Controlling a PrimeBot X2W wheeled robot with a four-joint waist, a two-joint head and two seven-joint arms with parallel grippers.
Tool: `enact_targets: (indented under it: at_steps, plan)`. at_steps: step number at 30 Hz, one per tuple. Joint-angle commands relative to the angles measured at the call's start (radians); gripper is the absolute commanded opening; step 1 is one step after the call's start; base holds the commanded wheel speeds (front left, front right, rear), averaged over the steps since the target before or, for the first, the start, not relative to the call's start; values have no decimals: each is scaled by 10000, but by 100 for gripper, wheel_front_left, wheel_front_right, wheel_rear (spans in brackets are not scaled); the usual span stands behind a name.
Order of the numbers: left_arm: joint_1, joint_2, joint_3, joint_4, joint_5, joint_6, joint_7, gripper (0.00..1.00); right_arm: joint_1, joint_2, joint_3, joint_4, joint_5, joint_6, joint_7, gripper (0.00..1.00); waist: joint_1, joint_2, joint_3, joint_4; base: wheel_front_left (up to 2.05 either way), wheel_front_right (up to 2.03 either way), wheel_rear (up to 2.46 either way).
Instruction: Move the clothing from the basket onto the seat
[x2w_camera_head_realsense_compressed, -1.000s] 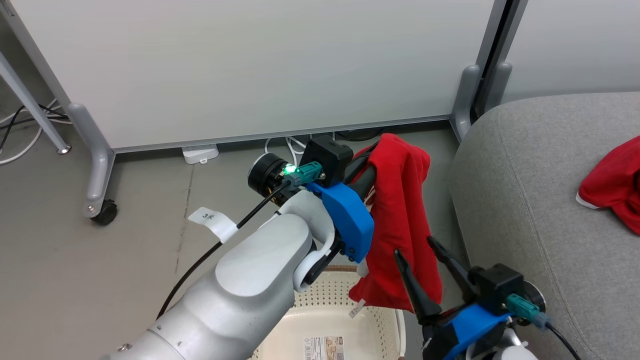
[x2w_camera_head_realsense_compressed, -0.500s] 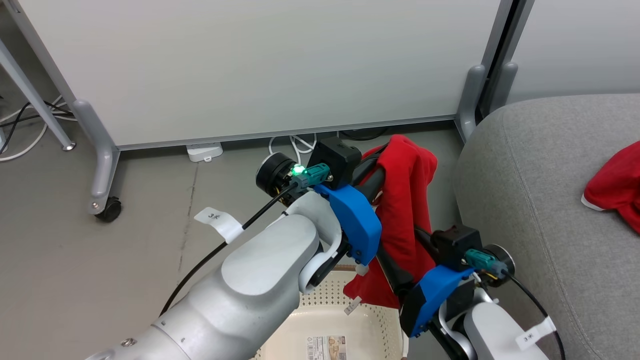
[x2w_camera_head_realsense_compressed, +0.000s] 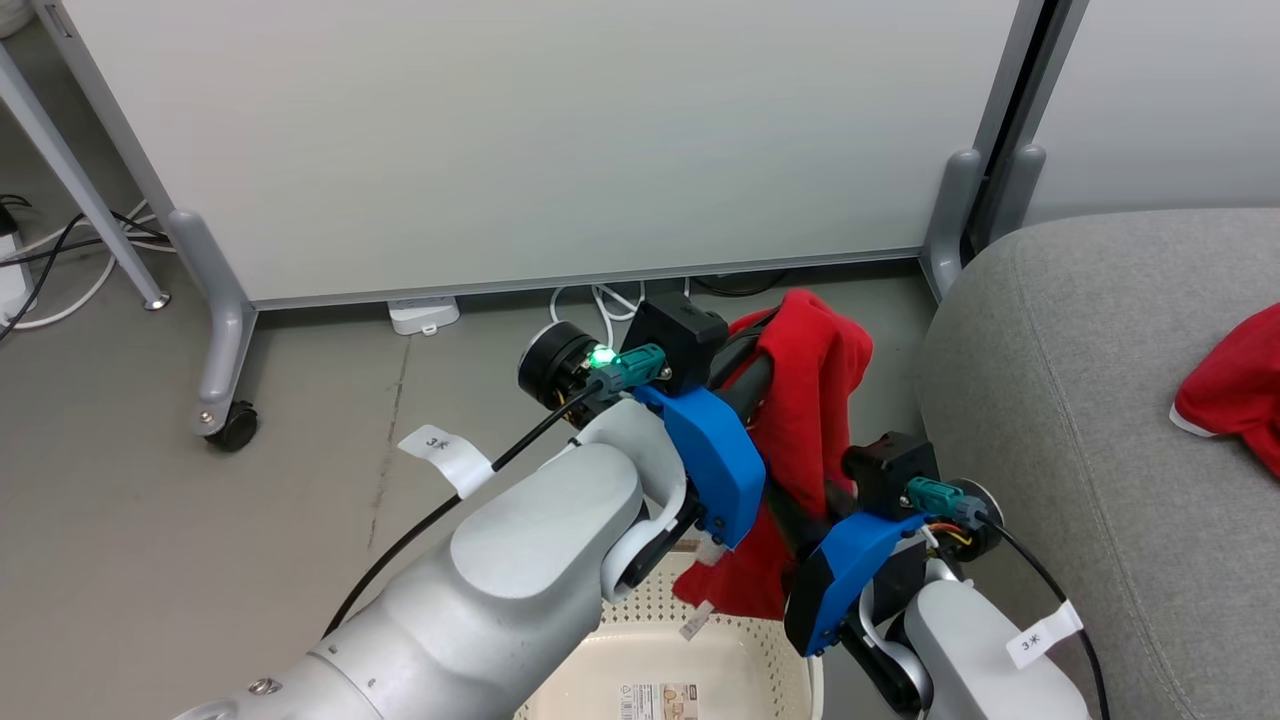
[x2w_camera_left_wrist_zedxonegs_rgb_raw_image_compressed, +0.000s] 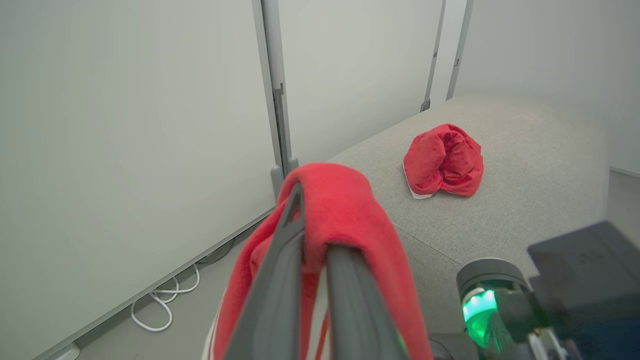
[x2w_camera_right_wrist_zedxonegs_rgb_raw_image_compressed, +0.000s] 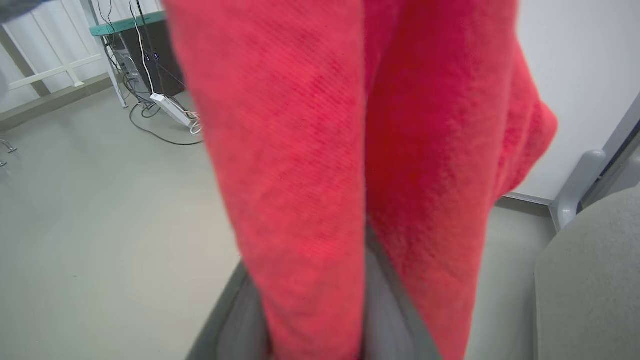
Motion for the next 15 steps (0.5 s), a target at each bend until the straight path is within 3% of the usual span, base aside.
enact_targets:
  at_steps: [1, 15]
  plan:
    - [-191, -3, -35, 34, -76, 46, -64, 0, -176, -13, 68, 99, 68, 5, -72, 0, 0, 0, -15, -10, 0, 0, 0]
    - [-268, -3, -359, 260, -423, 109, -358, 0, -491, -13, 489, 722, 475, 5, -508, 0, 0, 0, -85, -113, 0, 0, 0]
